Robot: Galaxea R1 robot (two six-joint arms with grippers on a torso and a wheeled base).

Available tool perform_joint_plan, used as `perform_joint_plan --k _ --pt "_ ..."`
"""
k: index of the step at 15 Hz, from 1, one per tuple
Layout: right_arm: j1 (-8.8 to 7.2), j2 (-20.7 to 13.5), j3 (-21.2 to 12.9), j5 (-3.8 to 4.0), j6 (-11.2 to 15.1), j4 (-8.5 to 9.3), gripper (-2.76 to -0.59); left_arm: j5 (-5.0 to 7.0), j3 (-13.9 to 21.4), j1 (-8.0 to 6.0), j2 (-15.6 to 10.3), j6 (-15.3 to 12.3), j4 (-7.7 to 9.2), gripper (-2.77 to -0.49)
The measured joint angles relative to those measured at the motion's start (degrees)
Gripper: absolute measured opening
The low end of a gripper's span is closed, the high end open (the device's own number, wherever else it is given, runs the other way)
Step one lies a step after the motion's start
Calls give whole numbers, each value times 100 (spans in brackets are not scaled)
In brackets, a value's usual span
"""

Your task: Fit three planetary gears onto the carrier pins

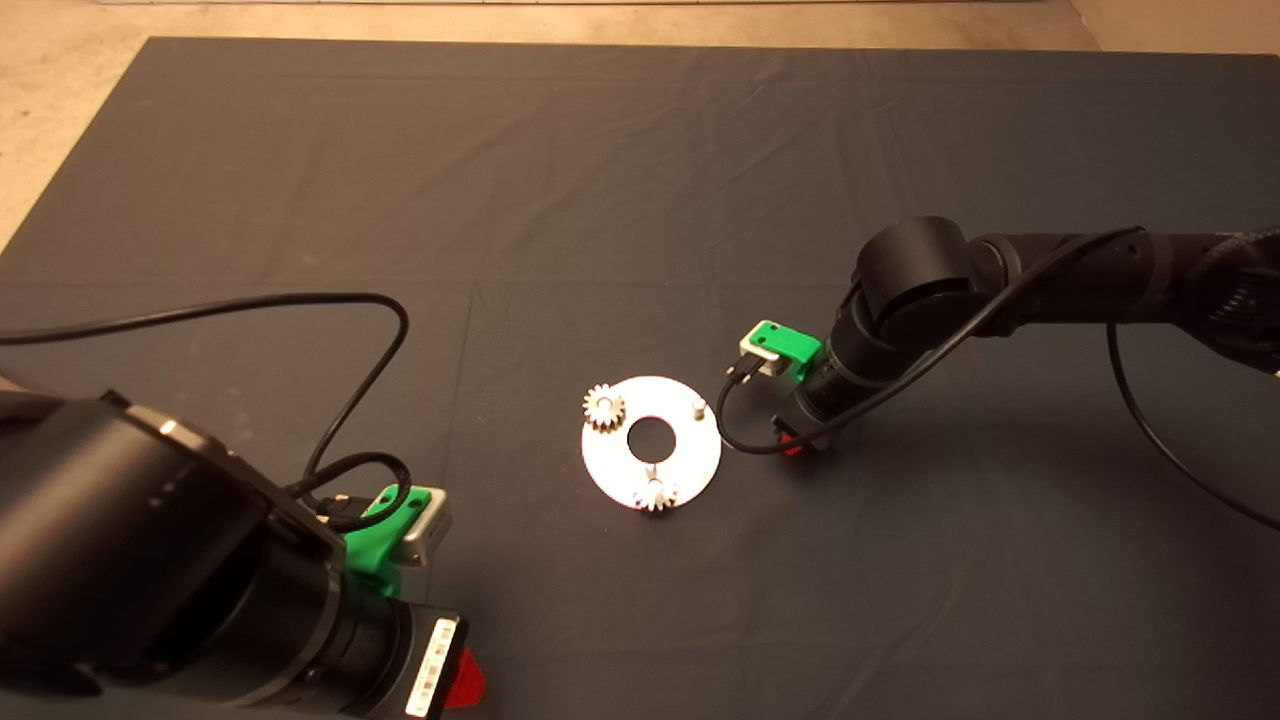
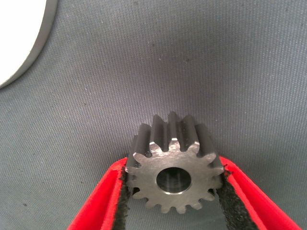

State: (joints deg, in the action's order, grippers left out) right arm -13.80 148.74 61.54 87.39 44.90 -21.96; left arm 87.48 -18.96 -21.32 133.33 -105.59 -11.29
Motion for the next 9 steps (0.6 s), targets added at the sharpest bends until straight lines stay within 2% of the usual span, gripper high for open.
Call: perform_joint_plan --k 9 --pt "13 2 -26 4 -4 -80 -224 -2 0 0 0 0 16 -122"
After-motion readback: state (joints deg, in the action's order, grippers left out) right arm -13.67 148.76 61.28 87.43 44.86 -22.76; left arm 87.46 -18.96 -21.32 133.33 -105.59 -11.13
